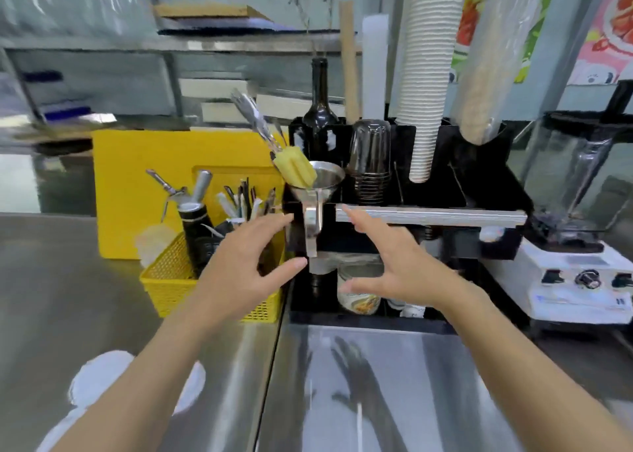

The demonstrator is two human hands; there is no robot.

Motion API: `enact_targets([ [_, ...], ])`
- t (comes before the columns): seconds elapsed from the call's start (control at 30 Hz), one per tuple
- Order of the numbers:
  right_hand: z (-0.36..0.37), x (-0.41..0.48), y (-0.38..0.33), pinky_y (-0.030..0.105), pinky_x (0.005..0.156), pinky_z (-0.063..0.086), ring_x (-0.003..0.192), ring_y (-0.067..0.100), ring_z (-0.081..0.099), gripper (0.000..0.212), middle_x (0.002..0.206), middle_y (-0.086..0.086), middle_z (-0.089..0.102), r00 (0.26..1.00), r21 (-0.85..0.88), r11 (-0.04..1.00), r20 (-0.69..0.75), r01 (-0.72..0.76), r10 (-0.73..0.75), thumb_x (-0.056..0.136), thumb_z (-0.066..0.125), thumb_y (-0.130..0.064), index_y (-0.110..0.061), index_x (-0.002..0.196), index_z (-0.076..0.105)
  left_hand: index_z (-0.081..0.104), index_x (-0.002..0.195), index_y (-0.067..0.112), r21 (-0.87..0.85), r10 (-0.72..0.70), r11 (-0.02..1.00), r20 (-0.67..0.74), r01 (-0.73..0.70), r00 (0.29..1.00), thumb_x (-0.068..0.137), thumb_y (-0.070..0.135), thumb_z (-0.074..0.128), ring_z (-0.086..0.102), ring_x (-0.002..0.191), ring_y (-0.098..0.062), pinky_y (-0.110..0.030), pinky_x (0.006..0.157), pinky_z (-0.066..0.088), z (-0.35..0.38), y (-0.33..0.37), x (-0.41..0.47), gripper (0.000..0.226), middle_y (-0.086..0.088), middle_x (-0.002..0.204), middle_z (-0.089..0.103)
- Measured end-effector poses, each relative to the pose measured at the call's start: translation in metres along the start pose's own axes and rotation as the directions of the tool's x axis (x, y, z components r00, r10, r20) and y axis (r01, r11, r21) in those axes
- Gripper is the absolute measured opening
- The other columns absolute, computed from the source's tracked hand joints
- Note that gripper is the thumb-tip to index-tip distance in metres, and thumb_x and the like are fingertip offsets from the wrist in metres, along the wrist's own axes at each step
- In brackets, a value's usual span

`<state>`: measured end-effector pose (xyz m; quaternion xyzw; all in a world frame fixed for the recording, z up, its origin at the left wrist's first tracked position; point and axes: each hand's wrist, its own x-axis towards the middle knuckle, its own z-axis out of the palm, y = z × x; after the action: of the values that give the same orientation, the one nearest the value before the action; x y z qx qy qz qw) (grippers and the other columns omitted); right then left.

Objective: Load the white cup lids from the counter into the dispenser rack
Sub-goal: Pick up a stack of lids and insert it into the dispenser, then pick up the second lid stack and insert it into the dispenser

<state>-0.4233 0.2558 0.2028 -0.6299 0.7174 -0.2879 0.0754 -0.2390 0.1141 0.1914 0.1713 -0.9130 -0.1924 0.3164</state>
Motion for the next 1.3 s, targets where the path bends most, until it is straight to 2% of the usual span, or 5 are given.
enact_targets([
  [0.33,0.18,0.049,-0.097,0.043,0.115,0.014,0.14,0.017,0.016,0.103,0.155,-0.011,0.016,0.97,0.019,1.0,0.241,0.005,-0.009,0.068,0.068,-0.061,-0.044,0.143,-0.001,0.039,0.135,0.031,-0.081,-0.36,0.928,0.043,0.363,0.932,0.069,0.066,0.048,0.038,0.127,-0.002,-0.031,0.11,0.031,-0.06,-0.121,-0.138,0.075,0.019,0.134,0.042],
  [0.6,0.293,0.047,-0.138,0.043,0.114,0.013,0.141,0.021,0.015,0.103,0.156,-0.005,0.018,0.926,0.066,0.993,0.373,-0.095,0.063,0.07,0.069,-0.055,-0.036,0.145,0.002,0.042,0.133,0.028,-0.025,-0.561,0.825,0.08,0.564,0.824,0.06,0.076,0.044,0.042,0.12,-0.007,-0.022,0.094,0.031,-0.063,-0.19,-0.221,0.087,0.024,0.126,0.043],
  [1.0,0.406,0.04,-0.162,0.03,0.109,0.015,0.136,0.013,0.023,0.091,0.15,-0.009,0.025,0.919,0.098,0.988,0.388,-0.116,0.069,0.07,0.063,-0.055,-0.03,0.142,0.012,0.033,0.138,0.026,0.084,-0.67,0.742,0.11,0.665,0.734,0.069,0.065,0.043,0.043,0.125,-0.017,-0.038,0.106,0.035,-0.035,-0.245,-0.292,0.08,0.004,0.136,0.048],
  [1.17,0.419,0.039,-0.164,0.031,0.109,0.016,0.137,0.016,0.021,0.086,0.151,-0.003,0.023,0.943,0.026,0.996,0.327,-0.084,0.07,0.077,0.058,-0.053,-0.022,0.143,0.014,0.038,0.13,0.039,-0.15,-0.706,0.679,0.135,0.718,0.696,0.072,0.053,0.058,0.049,0.117,-0.007,-0.035,0.101,0.04,-0.035,-0.24,-0.298,0.063,0.016,0.128,0.053],
  [1.3,0.413,0.039,-0.168,0.032,0.101,0.028,0.123,0.019,0.039,0.065,0.135,-0.004,0.043,0.98,0.113,0.988,0.184,-0.103,0.081,0.077,0.059,-0.048,-0.025,0.132,0.034,0.044,0.105,0.048,-0.349,-0.751,0.575,0.134,0.74,0.647,0.074,0.032,0.065,0.051,0.103,0.012,-0.005,0.08,0.04,-0.044,-0.224,-0.291,0.041,0.021,0.115,0.056],
])
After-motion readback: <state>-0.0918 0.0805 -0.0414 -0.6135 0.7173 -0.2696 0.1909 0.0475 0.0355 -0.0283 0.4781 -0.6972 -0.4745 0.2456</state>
